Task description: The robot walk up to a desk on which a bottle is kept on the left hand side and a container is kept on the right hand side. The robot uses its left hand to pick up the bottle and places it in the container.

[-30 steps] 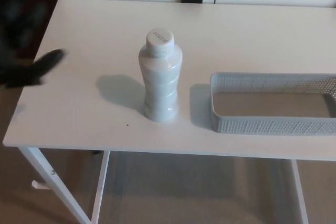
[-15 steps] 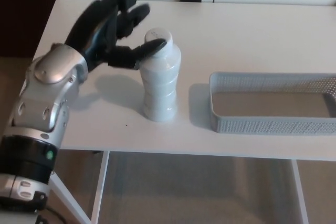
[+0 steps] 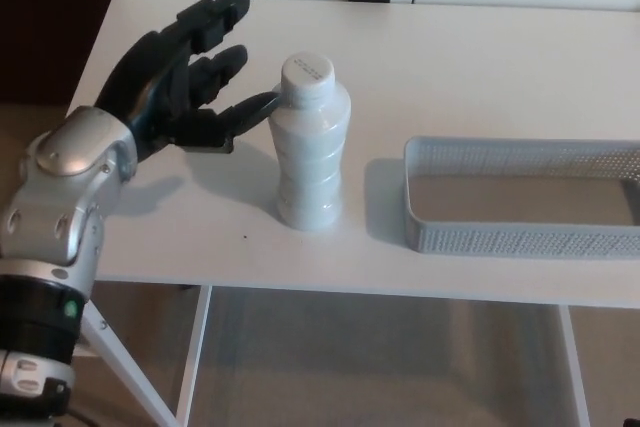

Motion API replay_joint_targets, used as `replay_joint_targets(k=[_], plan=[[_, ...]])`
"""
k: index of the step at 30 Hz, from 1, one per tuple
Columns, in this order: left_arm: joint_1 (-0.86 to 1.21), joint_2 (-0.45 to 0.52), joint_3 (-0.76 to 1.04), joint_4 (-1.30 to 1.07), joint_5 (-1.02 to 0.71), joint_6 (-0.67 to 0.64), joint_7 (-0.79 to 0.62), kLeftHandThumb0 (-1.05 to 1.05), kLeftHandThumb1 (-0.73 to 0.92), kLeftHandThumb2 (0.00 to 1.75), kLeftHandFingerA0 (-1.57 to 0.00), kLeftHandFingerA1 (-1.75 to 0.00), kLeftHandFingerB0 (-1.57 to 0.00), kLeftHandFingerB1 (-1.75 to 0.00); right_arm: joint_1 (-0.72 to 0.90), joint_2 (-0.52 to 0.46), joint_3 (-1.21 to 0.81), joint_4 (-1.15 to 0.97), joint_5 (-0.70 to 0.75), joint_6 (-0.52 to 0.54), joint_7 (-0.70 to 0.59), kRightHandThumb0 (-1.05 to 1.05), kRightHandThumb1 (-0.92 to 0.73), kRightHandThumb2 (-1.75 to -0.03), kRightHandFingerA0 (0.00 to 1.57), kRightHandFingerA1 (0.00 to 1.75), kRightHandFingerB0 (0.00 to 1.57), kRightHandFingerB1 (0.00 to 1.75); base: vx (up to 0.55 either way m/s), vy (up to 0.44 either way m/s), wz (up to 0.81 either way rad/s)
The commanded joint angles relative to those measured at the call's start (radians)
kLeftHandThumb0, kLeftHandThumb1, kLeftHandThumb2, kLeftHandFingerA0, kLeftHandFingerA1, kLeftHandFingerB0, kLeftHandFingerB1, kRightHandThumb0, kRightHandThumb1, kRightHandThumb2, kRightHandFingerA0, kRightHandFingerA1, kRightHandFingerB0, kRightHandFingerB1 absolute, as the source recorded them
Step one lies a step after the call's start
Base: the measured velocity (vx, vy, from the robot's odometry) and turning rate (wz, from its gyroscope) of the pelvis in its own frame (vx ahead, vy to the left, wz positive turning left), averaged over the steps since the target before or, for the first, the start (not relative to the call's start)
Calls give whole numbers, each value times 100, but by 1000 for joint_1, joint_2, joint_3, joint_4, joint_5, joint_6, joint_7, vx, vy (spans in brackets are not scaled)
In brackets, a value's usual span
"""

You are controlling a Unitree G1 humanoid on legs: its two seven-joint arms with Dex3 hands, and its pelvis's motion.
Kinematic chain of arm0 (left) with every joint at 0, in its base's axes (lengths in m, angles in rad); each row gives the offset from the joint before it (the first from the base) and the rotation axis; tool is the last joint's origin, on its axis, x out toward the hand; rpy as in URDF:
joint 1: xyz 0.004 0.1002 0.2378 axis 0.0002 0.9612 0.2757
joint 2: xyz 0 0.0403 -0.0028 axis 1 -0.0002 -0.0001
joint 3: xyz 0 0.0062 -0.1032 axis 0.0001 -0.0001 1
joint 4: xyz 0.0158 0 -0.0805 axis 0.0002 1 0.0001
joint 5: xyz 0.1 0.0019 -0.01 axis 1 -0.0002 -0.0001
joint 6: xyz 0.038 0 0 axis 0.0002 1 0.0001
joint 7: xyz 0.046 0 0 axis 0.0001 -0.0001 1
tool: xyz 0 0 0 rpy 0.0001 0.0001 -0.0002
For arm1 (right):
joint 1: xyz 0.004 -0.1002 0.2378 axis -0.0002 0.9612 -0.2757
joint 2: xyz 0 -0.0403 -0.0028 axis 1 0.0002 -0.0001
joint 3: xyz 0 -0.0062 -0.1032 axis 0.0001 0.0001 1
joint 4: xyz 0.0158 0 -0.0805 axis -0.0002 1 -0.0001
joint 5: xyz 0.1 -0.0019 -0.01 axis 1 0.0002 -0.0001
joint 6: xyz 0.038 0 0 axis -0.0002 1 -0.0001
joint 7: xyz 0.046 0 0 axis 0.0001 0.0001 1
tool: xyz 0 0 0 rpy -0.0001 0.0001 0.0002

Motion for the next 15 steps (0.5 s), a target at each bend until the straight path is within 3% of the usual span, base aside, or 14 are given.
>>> replay_joint_targets(k=[1,15], plan=[[14,31,17,-24,-4,46,-34,-67,41,72,0,-7,0,0,-26,-18,-6,22,11,-9,17,-57,-49,-55,38,53,38,44,0,0,0],[192,72,-9,-230,-31,115,-125,-59,33,67,0,-9,0,0,-35,-15,1,-6,0,3,6,-55,-49,-55,38,49,38,41,0,0,0]])
